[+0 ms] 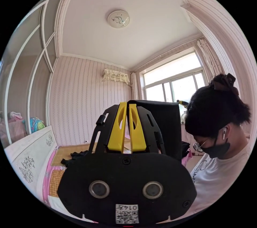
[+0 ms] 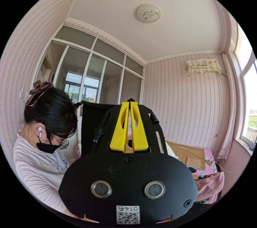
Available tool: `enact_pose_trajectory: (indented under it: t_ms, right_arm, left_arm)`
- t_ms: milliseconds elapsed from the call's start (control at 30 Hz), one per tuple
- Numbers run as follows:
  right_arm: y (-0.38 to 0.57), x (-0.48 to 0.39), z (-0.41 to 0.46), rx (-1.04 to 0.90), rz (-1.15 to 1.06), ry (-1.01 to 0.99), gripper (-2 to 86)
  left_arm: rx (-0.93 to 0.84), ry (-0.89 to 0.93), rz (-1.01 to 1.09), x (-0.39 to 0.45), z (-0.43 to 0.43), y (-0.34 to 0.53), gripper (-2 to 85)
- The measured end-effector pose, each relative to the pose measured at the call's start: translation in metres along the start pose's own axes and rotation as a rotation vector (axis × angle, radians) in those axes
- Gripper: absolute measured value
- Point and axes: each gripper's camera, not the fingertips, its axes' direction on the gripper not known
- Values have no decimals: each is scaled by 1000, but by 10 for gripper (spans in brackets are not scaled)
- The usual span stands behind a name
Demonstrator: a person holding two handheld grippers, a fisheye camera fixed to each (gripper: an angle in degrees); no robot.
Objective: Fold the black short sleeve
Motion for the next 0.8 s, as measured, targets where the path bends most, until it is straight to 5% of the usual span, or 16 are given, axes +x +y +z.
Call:
enact_pose_trajectory:
  t_ms: [200, 533, 800]
  right_arm:
    - [-11, 16, 50, -99, -19, 71, 0]
    - [164, 197, 279, -721, 381, 262, 0]
    - [67, 253, 321, -304, 352, 245, 1]
  left_arm:
    - [-35, -81, 44, -15, 20, -15, -10]
    - [-565, -181, -350, -156, 249, 152, -10]
    - [-349, -288, -291, -164, 324, 88, -10]
